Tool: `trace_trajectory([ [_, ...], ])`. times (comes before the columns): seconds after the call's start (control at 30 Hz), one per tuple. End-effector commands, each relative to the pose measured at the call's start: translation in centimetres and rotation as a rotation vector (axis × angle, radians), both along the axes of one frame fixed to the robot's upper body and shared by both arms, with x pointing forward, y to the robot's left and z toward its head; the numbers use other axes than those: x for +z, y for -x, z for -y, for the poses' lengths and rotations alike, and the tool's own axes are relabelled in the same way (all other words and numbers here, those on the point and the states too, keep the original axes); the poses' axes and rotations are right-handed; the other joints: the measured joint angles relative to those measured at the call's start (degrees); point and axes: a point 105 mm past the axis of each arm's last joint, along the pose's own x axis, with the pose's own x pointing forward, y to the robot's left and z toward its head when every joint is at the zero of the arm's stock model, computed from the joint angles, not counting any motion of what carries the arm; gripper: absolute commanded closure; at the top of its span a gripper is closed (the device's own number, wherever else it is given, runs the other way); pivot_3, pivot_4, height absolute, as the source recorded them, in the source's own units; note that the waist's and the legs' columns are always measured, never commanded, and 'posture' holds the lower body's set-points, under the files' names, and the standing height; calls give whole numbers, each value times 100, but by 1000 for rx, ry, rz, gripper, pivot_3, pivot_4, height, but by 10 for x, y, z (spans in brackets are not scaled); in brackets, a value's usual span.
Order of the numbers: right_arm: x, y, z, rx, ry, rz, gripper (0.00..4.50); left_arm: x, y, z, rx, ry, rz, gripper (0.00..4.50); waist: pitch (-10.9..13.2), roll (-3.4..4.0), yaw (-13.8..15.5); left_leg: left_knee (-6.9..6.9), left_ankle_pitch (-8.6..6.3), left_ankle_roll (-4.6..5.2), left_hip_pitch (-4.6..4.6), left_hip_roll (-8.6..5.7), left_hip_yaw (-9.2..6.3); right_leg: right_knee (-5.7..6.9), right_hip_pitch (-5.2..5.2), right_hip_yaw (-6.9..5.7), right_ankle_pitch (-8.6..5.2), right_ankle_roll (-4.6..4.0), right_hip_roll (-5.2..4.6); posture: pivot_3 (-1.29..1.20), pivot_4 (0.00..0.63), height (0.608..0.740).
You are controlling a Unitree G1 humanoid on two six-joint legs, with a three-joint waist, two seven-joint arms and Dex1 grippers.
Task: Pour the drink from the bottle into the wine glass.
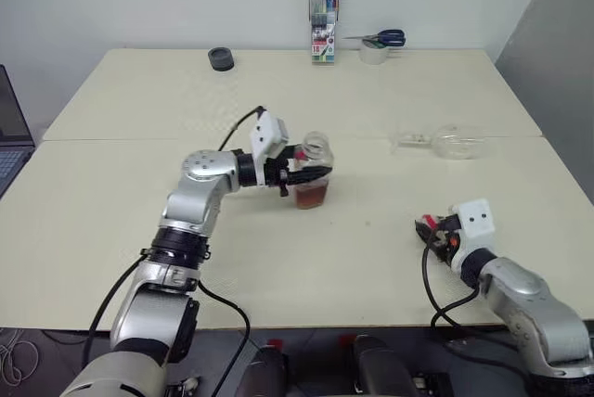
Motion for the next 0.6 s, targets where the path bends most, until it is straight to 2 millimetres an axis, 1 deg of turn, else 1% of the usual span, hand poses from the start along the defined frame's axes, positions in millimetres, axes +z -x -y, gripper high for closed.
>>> trace_trajectory([
  [0.03,1,1,3,5,7,15,1087,19,-7,-15,76,47,38,2679,0,0,4,0,0,0,0,-1,-1,0,1,-1,0,0,0,0,150,740],
  [0.13,2,5,3,42,17,2,35,23,-16,-35,179,66,38,2679,0,0,6,1,0,0,0,-1,-1,-1,2,-1,0,0,0,0,150,740],
  [0.2,6,6,7,68,66,16,0,26,-22,-46,247,82,39,2679,0,0,11,1,0,0,0,-1,-2,-1,2,-2,0,0,-1,0,150,740],
  [0.27,10,6,10,81,113,34,0,27,-26,-53,288,88,41,2679,0,0,15,1,0,0,-1,-2,-2,-2,2,-3,0,0,-1,0,150,740],
  [0.33,19,4,10,114,154,71,0,28,-30,-62,345,90,51,2680,0,0,20,1,0,0,-1,-2,-3,-3,2,-4,0,1,-1,0,150,740],
  [0.37,35,4,-4,214,164,134,0,29,-36,-73,418,93,64,2680,1,-1,23,1,0,0,-1,-3,-2,-2,2,-3,0,1,-2,0,150,740],
  [0.4,46,6,-15,289,170,177,0,30,-39,-81,468,96,73,2680,1,-1,23,2,0,0,-1,-3,-2,-2,2,-3,0,1,-2,0,150,740],
  [0.47,67,6,-45,446,152,253,0,29,-44,-104,587,96,77,2680,2,-3,-8,2,0,0,0,-1,-2,-2,1,-4,0,1,-2,0,150,740],
  [0.53,78,5,-68,542,115,286,0,28,-45,-117,651,97,74,2680,2,-4,-75,-1,0,0,5,9,-1,-1,-1,-3,0,1,6,0,150,740],
  [0.6,87,3,-90,618,70,303,0,28,-45,-128,707,100,76,2680,2,-4,-75,-5,0,0,7,11,-8,0,-1,-8,0,0,9,0,150,740],
])
